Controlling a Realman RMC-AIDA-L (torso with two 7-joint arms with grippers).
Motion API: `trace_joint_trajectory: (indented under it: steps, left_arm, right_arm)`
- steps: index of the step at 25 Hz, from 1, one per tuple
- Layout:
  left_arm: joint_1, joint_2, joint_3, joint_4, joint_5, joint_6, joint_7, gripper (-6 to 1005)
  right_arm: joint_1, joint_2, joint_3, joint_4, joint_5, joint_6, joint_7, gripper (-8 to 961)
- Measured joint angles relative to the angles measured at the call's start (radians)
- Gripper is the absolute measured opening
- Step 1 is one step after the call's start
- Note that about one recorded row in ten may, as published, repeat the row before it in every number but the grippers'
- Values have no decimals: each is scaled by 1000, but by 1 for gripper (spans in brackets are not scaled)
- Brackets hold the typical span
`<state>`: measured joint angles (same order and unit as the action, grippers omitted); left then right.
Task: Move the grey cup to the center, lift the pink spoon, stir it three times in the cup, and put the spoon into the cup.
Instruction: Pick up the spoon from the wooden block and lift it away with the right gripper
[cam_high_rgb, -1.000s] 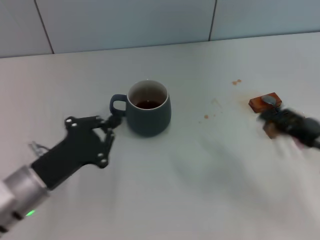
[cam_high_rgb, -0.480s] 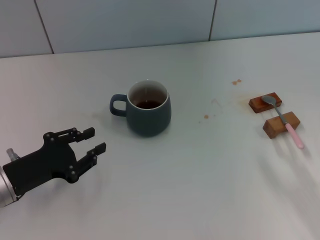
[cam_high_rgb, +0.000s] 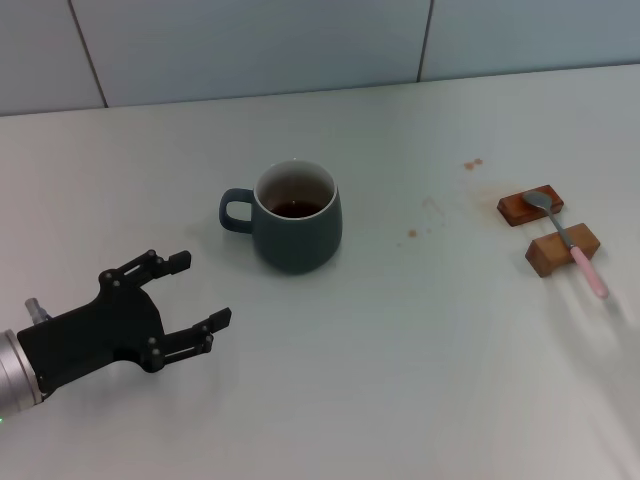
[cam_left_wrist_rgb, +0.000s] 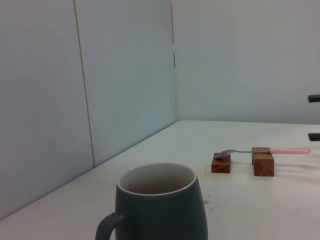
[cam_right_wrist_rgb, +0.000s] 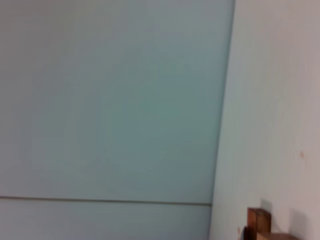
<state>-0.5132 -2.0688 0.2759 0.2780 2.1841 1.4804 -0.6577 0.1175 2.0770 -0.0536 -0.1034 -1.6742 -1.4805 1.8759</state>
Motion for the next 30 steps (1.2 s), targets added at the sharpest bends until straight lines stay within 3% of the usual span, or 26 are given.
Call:
trace_joint_trajectory:
  steps: [5,9,30]
  left_arm:
    - [-3,0,0,1,-1,0,0,815]
    - [-9,1,0,3,-1,0,-1,859]
    - [-12,1,12,4,0,6,-2,857]
  right_arm:
    - [27,0,-8,19,-23,36,-1,827]
    - [40,0,-13,30,-38,55,-1,819]
    - [70,1,-12,44,-73,111,11,733]
